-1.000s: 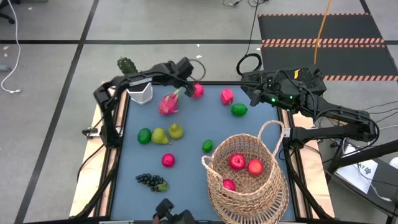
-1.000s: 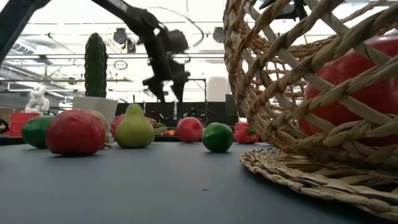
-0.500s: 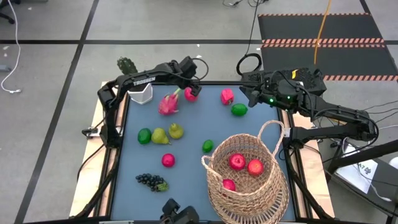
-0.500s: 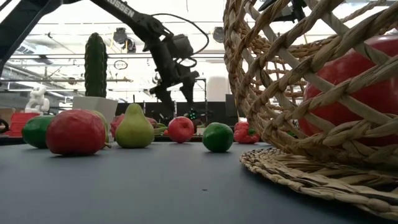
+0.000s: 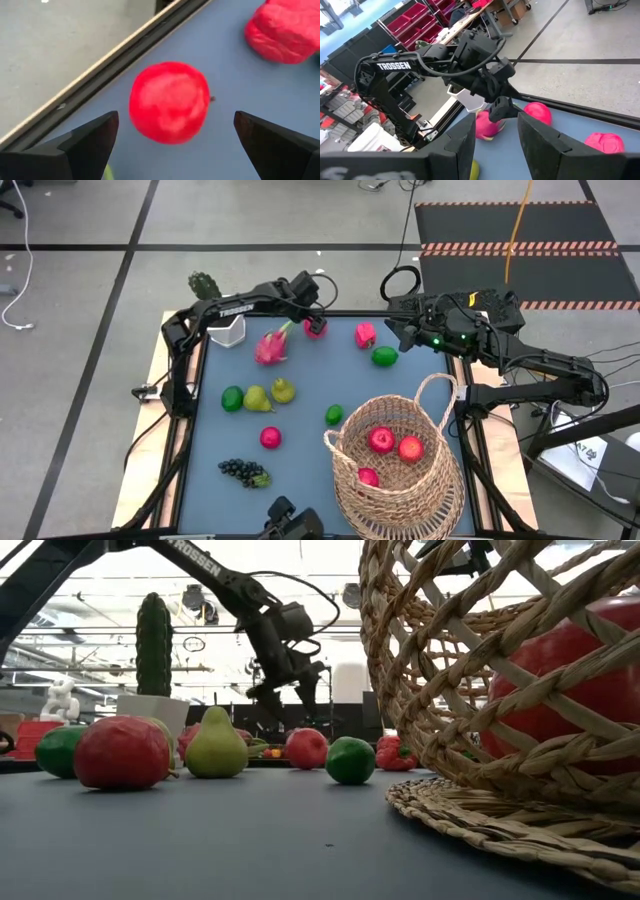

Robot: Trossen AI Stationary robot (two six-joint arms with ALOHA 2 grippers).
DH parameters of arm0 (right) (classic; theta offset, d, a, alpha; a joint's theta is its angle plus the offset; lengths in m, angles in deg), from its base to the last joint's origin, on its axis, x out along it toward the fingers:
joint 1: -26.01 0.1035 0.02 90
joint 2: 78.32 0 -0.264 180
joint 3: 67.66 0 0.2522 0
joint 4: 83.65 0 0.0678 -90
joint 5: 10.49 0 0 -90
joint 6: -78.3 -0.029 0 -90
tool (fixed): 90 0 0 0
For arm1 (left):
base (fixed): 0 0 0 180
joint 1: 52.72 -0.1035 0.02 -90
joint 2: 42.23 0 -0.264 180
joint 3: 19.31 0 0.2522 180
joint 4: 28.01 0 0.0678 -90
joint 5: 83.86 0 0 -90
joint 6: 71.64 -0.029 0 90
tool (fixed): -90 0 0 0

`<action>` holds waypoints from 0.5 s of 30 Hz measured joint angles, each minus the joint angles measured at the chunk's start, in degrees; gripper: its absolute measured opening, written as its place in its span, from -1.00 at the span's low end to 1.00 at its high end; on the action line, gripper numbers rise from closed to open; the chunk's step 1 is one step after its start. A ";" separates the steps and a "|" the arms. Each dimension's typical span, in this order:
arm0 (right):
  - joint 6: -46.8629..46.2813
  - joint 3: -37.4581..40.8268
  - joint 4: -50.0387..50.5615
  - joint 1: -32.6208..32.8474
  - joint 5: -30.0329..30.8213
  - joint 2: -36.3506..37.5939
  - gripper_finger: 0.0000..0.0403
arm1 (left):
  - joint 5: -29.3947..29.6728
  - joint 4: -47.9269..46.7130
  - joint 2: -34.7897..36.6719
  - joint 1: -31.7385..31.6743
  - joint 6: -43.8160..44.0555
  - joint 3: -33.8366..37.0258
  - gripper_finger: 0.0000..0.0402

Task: Build produce basket
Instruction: Put the red apple into the brown basket

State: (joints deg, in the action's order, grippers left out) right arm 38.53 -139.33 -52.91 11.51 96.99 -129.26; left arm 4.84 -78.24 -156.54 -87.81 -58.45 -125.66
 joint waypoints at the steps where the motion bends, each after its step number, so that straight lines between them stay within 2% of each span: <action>1: -0.01 0.00 -0.02 0.00 0.00 0.00 -0.31 | -0.98 1.01 -0.33 -0.09 0.26 0.00 0.98; 8: -0.13 0.00 0.01 0.00 -1.28 0.00 -0.31 | -2.28 -1.12 -2.98 -0.91 1.73 0.00 0.98; 11: -0.76 0.00 0.02 0.00 -1.31 0.00 -0.31 | -0.13 -4.40 -2.92 -0.94 2.05 0.02 0.98; 15: -1.09 0.00 0.02 0.00 -1.33 0.00 -0.31 | -0.96 -6.09 -1.29 -0.89 1.89 0.06 0.98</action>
State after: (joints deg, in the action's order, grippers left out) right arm 37.44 -139.33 -52.89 11.51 95.66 -129.26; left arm 3.88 -84.33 -157.83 -88.70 -56.56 -125.61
